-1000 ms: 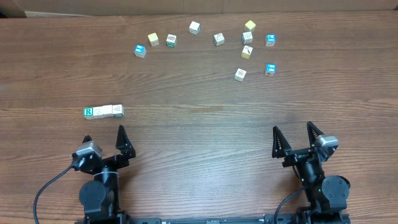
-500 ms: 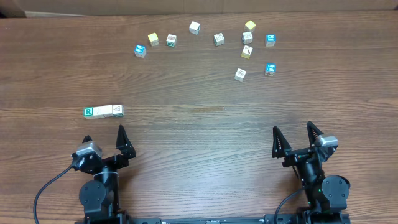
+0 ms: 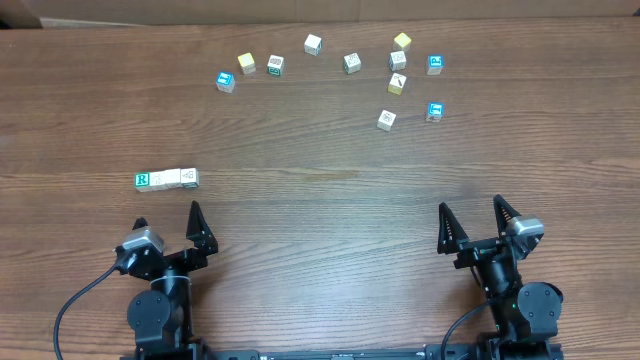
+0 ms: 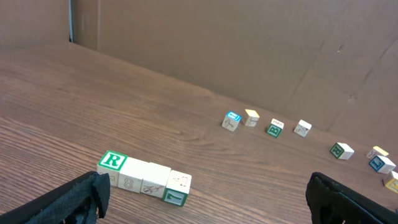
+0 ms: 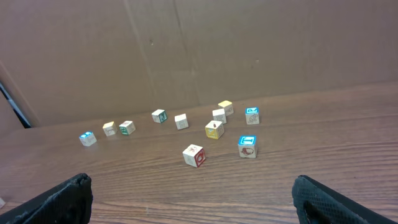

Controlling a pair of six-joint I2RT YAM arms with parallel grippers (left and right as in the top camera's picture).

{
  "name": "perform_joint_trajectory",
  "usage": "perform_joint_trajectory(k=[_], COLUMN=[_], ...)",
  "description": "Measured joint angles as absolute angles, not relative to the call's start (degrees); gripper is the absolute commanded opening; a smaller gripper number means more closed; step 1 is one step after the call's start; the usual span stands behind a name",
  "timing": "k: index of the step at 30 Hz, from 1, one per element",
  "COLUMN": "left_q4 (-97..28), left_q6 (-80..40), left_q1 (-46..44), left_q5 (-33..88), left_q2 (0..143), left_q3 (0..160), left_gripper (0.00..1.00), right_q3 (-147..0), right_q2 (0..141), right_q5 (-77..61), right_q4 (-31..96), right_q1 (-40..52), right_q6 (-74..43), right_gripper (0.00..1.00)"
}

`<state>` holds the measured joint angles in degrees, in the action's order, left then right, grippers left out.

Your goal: Form a horizontal line

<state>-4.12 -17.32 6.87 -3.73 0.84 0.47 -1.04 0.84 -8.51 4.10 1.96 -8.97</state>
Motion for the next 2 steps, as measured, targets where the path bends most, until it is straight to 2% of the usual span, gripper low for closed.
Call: perform_joint_trajectory(k=[2], left_q4=[-4.12], left_q6=[-17.32], left_q1=[6.87], left_q5=[-3.73], left_q2=[0.84], left_q3=[0.47], left_gripper=[1.0], right_q3=[-1.04], right_q2=[0.84], right_q5=[-8.51], right_q4=[4.08], right_q1=[1.98], right_q6=[-8.95], right_gripper=[1.0])
